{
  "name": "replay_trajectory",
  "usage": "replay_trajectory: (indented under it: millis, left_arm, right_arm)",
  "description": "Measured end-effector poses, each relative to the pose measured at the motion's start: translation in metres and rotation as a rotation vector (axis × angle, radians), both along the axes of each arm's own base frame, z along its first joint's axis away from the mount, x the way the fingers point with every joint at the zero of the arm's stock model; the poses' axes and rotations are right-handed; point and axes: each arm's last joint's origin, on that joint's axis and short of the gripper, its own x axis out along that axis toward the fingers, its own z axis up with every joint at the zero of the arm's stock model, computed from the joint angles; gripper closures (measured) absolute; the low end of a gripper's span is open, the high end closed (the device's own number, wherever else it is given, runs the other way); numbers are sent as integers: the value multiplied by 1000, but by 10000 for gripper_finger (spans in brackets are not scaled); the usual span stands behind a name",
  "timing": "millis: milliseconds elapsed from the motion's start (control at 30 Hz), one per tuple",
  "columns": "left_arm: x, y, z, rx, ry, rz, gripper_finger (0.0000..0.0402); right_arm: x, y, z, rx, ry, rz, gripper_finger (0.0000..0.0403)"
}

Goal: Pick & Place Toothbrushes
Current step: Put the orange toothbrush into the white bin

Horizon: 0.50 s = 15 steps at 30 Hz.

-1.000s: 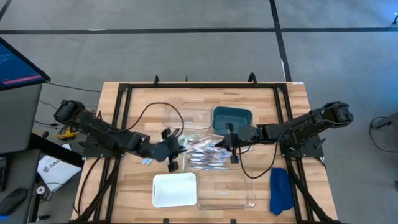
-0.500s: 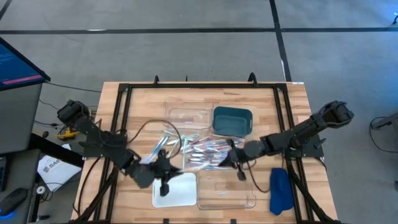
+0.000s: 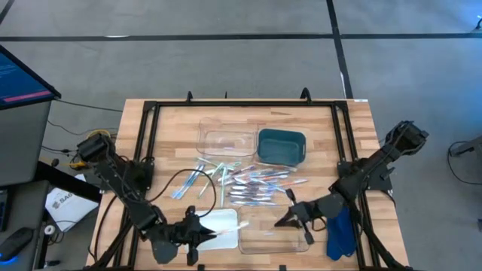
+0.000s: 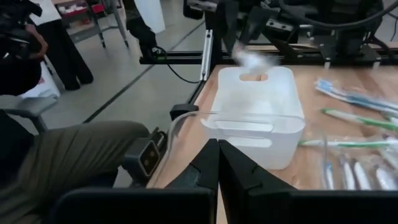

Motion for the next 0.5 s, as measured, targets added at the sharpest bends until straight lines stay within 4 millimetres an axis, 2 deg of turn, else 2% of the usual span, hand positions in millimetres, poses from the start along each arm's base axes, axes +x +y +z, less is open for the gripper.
replay_trajectory:
  millis: [200, 500]
  left_arm:
    - [-9, -2, -7, -133, -12, 146, 384]
    - [-5, -6, -29, -153, 62, 154, 384]
  right_arm:
    - [-17, 16, 0, 14, -11, -52, 403]
    - [-30, 27, 2, 13, -40, -104, 403]
